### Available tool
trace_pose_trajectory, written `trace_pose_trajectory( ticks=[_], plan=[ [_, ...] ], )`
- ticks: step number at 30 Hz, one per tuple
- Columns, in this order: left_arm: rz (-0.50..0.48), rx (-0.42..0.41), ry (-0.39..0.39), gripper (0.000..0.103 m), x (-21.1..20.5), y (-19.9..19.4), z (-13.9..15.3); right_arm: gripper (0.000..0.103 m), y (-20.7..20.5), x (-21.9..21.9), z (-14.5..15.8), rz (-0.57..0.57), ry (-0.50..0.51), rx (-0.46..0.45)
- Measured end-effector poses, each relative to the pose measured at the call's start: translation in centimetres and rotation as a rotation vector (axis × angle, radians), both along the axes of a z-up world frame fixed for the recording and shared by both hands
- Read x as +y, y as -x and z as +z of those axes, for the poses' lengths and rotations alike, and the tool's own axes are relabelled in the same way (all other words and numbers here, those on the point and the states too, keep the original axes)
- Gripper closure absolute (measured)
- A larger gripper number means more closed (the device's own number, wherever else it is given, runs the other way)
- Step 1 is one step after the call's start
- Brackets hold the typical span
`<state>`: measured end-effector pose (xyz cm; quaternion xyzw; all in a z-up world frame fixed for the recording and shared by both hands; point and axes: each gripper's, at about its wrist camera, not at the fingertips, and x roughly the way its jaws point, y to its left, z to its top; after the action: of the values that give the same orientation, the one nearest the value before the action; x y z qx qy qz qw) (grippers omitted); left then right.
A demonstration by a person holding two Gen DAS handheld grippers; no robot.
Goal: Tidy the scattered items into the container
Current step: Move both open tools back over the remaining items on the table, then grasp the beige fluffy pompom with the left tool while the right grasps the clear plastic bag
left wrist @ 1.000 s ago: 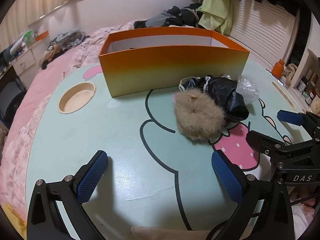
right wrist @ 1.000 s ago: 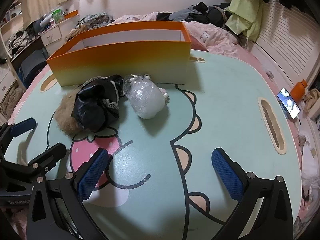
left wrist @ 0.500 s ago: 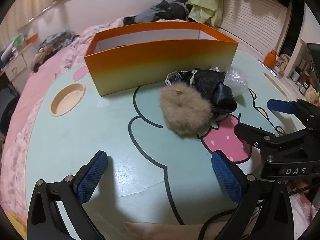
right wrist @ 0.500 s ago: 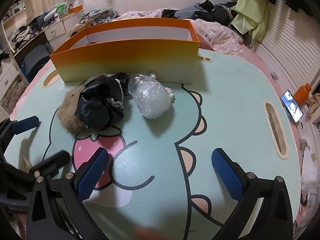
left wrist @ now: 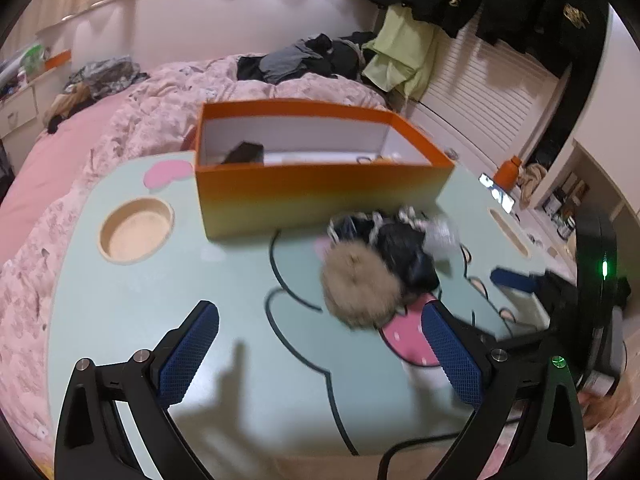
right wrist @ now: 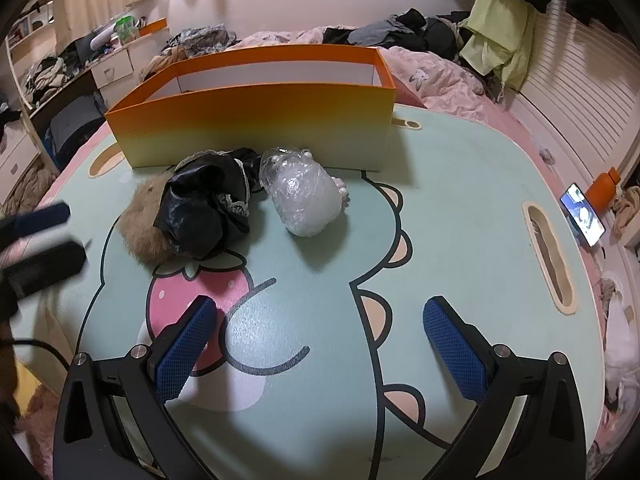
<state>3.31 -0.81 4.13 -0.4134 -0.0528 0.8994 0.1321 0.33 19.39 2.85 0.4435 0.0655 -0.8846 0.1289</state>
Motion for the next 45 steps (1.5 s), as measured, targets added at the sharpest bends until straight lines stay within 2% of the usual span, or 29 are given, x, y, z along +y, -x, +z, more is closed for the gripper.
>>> trace_pose_trajectory(
  ticks=[2, 3, 4, 6, 9, 11, 14, 16, 17, 19, 22, 24, 30, 33, 36, 37, 40, 45],
  plan=[
    [-0.018, -0.01, -0.015, 0.002, 0.2, 0.8, 0.1, 0.0, -0.2, 0.0, 0.0, -0.006, 0.005, 0.009],
    [-0.034, -0.013, -0.025, 0.007, 0.2, 1.1, 0.0, 0.0, -0.3, 0.1, 0.0, -0.008, 0.012, 0.012],
    [-0.046, -0.019, -0.026, 0.02, 0.3, 1.3, -0.1, 0.0, -0.4, 0.2, 0.1, -0.009, 0.022, 0.015],
    [-0.066, -0.044, -0.03, 0.033, 0.9, 1.8, -0.6, 0.0, -0.4, 0.6, 0.2, -0.017, 0.056, 0.019],
    [-0.078, -0.081, -0.057, 0.033, 1.5, 2.7, -1.6, 0.001, -0.5, 1.5, 0.6, -0.037, 0.114, 0.032],
    [-0.078, -0.07, -0.075, 0.033, 2.0, 2.8, -1.9, 0.008, -0.6, 2.1, 1.0, -0.052, 0.149, 0.051],
    [-0.062, -0.036, -0.045, 0.035, 2.8, 3.1, -1.8, 0.009, -0.8, 2.6, 1.6, -0.066, 0.188, 0.078],
    [-0.053, -0.04, -0.027, 0.049, 3.1, 3.4, -1.9, 0.013, -1.0, 2.7, 1.8, -0.068, 0.209, 0.092],
    [-0.055, -0.051, -0.025, 0.052, 3.2, 3.6, -2.1, 0.02, -1.0, 2.7, 1.9, -0.065, 0.214, 0.094],
    [-0.066, -0.074, -0.016, 0.057, 3.4, 3.8, -2.7, 0.028, -0.9, 2.5, 1.9, -0.061, 0.216, 0.091],
    [-0.072, -0.045, 0.032, 0.063, 3.7, 3.2, -3.1, 0.031, -0.4, 2.2, 1.8, -0.049, 0.218, 0.074],
    [-0.075, -0.029, 0.052, 0.065, 3.8, 2.9, -3.2, 0.031, 0.1, 2.1, 2.1, -0.047, 0.214, 0.074],
    [-0.072, -0.013, 0.038, 0.066, 2.9, 1.7, -3.1, 0.031, 2.3, 0.9, 3.1, -0.042, 0.173, 0.096],
    [-0.063, -0.005, 0.036, 0.066, 2.1, 1.3, -2.7, 0.042, 3.5, 0.1, 2.7, -0.026, 0.172, 0.066],
    [-0.044, 0.003, 0.018, 0.066, 1.5, 1.3, -2.2, 0.058, 4.5, -0.4, 1.8, -0.021, 0.172, 0.014],
    [-0.04, 0.006, 0.013, 0.066, 1.3, 1.3, -2.0, 0.067, 4.6, -0.4, 1.5, -0.023, 0.173, 0.0],
    [-0.037, 0.022, 0.002, 0.066, 1.0, 1.2, -1.4, 0.071, 4.0, 0.3, 1.5, -0.025, 0.198, 0.008],
    [-0.04, 0.042, -0.012, 0.066, 0.9, 1.2, -0.4, 0.072, 2.8, 2.1, 2.9, -0.051, 0.267, 0.063]
  ],
)
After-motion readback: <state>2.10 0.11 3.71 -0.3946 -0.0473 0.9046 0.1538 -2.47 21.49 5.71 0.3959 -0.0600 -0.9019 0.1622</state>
